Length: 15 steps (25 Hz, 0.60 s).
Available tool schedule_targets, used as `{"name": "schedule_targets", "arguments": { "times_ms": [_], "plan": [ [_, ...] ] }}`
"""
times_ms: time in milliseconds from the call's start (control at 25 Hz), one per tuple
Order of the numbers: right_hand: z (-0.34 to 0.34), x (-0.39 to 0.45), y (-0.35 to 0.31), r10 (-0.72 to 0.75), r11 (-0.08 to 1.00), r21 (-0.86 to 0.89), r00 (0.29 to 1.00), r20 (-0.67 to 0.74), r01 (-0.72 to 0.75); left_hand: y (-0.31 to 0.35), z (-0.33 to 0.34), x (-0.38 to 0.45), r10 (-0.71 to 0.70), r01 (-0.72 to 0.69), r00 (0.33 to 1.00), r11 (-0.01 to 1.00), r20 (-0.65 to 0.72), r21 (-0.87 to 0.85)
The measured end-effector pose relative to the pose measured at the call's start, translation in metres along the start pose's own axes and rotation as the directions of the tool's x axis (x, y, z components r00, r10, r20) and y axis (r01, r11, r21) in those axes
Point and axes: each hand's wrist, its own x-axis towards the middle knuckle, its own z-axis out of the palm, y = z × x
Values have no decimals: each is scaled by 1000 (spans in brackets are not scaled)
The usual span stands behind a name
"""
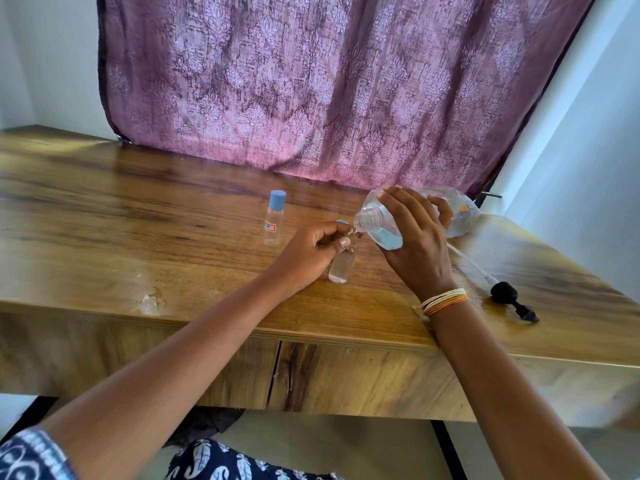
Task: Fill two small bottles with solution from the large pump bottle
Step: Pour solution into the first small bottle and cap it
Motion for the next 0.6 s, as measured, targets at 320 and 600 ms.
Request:
{"name": "schedule_targets", "arguments": {
  "times_ms": [320,600],
  "plan": [
    [-3,1,-2,6,1000,1,1000,23,-6,1,0,-1,-7,7,1000,1000,7,-2],
    [-1,0,-2,15,1000,12,999,29,-15,0,0,-1,-1,1,1000,1000,3,-1]
  ]
}}
